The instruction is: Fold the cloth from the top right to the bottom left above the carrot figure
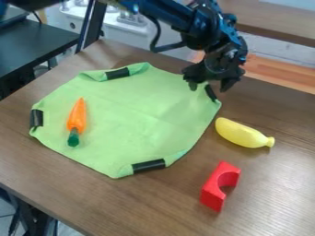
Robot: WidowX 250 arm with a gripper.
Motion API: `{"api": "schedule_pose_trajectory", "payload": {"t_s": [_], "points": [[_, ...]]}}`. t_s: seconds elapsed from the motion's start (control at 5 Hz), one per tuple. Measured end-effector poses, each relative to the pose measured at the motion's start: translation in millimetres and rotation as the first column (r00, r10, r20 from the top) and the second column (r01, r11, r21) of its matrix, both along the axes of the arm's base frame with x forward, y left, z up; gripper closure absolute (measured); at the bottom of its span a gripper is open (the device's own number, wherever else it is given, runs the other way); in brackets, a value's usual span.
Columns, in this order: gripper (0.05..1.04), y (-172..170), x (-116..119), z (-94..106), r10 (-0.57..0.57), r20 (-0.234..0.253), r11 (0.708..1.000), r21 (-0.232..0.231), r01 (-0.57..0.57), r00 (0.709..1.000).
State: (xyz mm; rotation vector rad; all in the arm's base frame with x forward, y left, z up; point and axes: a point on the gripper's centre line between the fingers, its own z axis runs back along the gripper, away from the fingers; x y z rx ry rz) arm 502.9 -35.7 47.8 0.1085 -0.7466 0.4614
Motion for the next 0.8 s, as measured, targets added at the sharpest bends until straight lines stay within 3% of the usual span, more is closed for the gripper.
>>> {"api": "schedule_pose_trajectory", "payload": {"t_s": [0.4, 0.8], "points": [[0.118, -14, 5, -10.9, 0.003, -0.026, 1.0, -0.01, -0.003, 1.0], [0.695, -9, -2, -22.2, 0.034, -0.057, 0.999, 0.005, -0.034, 0.998]]}}
